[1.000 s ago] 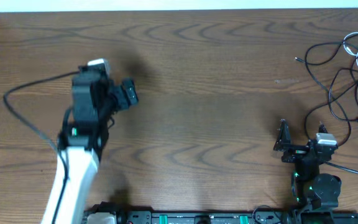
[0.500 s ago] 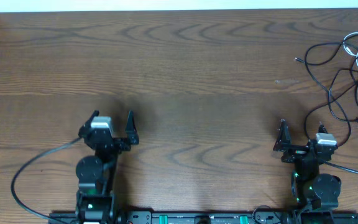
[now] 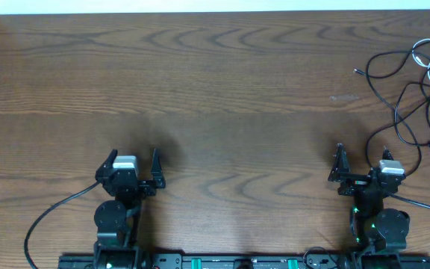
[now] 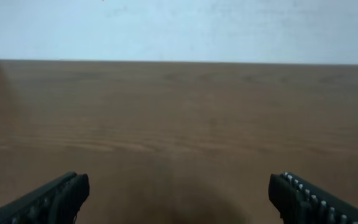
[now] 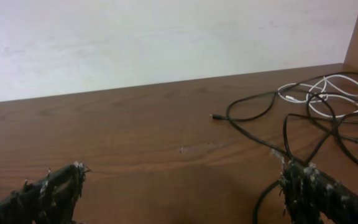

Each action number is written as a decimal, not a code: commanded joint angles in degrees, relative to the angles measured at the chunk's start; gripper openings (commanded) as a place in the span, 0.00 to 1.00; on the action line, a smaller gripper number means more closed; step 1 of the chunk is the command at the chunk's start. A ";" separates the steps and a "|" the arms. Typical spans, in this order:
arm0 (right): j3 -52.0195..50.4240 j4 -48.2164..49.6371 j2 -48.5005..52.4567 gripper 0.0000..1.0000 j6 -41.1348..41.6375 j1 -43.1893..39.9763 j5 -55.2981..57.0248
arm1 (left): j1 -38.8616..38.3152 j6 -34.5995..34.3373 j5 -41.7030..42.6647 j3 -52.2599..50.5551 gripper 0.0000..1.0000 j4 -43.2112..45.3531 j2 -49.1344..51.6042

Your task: Untangle cables

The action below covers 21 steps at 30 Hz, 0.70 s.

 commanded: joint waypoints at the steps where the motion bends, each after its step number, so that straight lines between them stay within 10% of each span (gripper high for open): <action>1: -0.04 -0.17 -0.35 0.99 0.66 0.33 0.00 | 0.24 1.22 -0.76 -0.11 0.98 -5.81 -5.75; 21: -0.04 -0.17 -0.35 0.99 0.66 0.33 0.02 | 0.24 1.20 -1.18 -0.07 0.98 -5.44 -6.27</action>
